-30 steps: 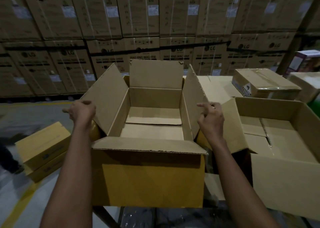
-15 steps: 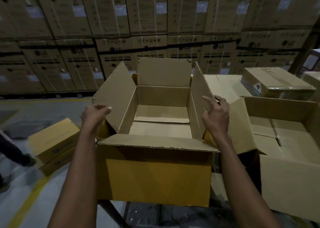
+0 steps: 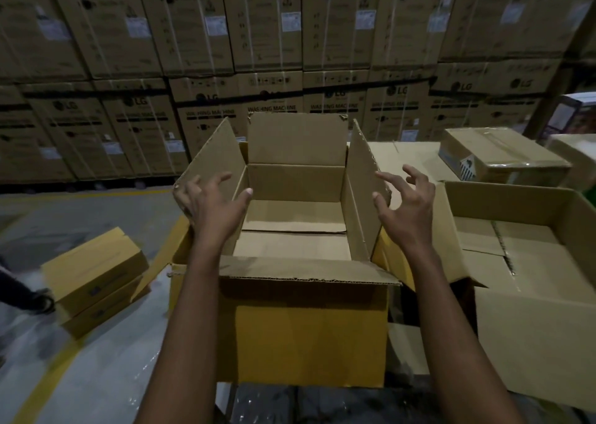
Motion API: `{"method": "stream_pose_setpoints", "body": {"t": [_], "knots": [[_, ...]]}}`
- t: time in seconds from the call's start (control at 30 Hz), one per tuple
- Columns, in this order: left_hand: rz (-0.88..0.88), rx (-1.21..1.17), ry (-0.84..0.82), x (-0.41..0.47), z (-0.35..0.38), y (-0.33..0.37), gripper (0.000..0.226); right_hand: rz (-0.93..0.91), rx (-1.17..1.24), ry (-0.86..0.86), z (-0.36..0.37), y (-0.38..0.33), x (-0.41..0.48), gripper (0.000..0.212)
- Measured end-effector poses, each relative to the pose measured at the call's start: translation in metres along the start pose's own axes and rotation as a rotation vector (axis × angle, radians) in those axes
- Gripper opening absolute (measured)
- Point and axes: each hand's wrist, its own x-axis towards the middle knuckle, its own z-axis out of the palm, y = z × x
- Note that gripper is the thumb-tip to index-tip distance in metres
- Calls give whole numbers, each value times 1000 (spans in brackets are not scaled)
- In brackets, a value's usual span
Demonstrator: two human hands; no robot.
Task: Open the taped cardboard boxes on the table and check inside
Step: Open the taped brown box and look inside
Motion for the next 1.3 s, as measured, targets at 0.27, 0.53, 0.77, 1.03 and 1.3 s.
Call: {"method": "stream_pose_setpoints", "body": {"t": [0.27, 0.53, 0.77, 1.03, 1.3], "knots": [[98, -110, -78, -36, 41, 33, 51, 26, 27, 16, -16, 9, -4, 40], [451, -299, -195, -132, 107, 95, 33, 156, 189, 123, -43, 41, -31, 41], [534, -427, -513, -229, 195, 141, 27, 335, 184, 270, -104, 104, -64, 37], [250, -245, -733, -276, 294, 163, 52, 676, -39, 341, -177, 210, -95, 36], [146, -16, -917, -274, 374, 148, 78, 1085, -350, 360, -233, 312, -71, 80]]}}
